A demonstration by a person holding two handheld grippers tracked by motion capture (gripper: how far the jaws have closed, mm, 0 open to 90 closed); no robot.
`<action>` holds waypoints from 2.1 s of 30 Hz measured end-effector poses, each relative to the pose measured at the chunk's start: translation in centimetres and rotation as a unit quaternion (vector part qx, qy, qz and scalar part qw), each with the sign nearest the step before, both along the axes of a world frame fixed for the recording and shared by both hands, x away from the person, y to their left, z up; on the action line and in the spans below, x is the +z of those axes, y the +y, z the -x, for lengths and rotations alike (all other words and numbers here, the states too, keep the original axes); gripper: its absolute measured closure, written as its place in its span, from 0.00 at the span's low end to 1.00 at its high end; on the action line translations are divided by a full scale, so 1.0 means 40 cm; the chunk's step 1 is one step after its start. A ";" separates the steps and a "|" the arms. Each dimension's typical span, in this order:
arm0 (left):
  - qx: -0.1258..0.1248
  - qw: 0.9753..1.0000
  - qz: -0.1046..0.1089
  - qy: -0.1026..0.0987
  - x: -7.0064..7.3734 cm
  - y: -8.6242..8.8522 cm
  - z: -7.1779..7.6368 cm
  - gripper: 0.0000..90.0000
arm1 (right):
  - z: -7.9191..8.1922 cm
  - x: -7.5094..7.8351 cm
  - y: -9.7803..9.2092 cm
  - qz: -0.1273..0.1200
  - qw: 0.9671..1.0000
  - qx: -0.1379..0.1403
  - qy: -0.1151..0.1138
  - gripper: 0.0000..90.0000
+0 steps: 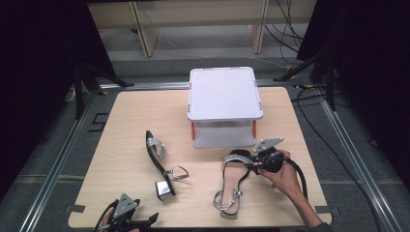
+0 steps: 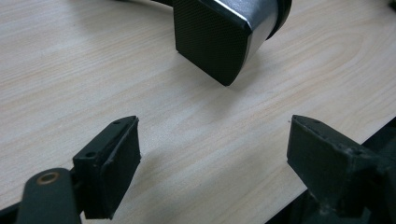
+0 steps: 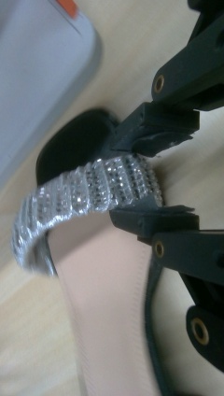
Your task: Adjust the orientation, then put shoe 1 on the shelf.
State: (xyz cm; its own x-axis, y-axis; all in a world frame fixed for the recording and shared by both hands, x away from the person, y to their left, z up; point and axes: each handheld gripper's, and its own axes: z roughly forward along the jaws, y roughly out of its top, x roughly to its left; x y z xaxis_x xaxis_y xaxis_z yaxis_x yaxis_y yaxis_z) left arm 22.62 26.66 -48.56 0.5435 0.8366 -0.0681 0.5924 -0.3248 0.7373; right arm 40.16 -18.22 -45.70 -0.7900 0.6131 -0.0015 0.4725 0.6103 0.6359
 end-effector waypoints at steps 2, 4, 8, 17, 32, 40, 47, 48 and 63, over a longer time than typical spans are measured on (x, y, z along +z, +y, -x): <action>-0.004 1.000 -0.009 -0.005 0.001 0.004 -0.004 0.19 | -0.020 0.004 0.003 -0.002 1.000 -0.006 -0.009 0.66; -0.012 1.000 -0.014 -0.009 0.002 0.006 -0.006 0.19 | -0.033 0.004 0.005 0.002 1.000 -0.002 -0.006 0.61; -0.005 1.000 -0.007 -0.007 0.002 0.005 -0.004 0.19 | -0.005 0.029 0.009 -0.013 0.999 -0.053 0.004 0.43; 0.001 1.000 0.000 -0.001 0.005 0.001 0.002 0.19 | 0.128 0.078 0.060 -0.050 0.996 -0.039 0.058 0.33; 0.008 1.000 0.011 -0.001 0.003 -0.004 0.001 0.19 | 0.218 0.065 0.007 -0.035 0.998 -0.010 0.059 0.78; 0.001 1.000 0.003 0.002 0.002 -0.001 -0.003 0.19 | 0.183 0.074 -0.029 -0.008 0.999 -0.012 0.031 0.81; 0.004 1.000 0.000 0.006 0.002 -0.002 -0.004 0.19 | 0.179 0.091 -0.015 -0.040 0.997 -0.056 0.039 0.38; 0.000 1.000 -0.005 0.001 0.001 0.000 -0.006 0.19 | 0.177 0.097 -0.002 -0.033 0.997 -0.059 0.046 0.31; 0.003 1.000 0.006 0.000 0.004 -0.003 0.000 0.19 | 0.152 0.010 0.127 0.070 0.994 -0.045 0.070 0.27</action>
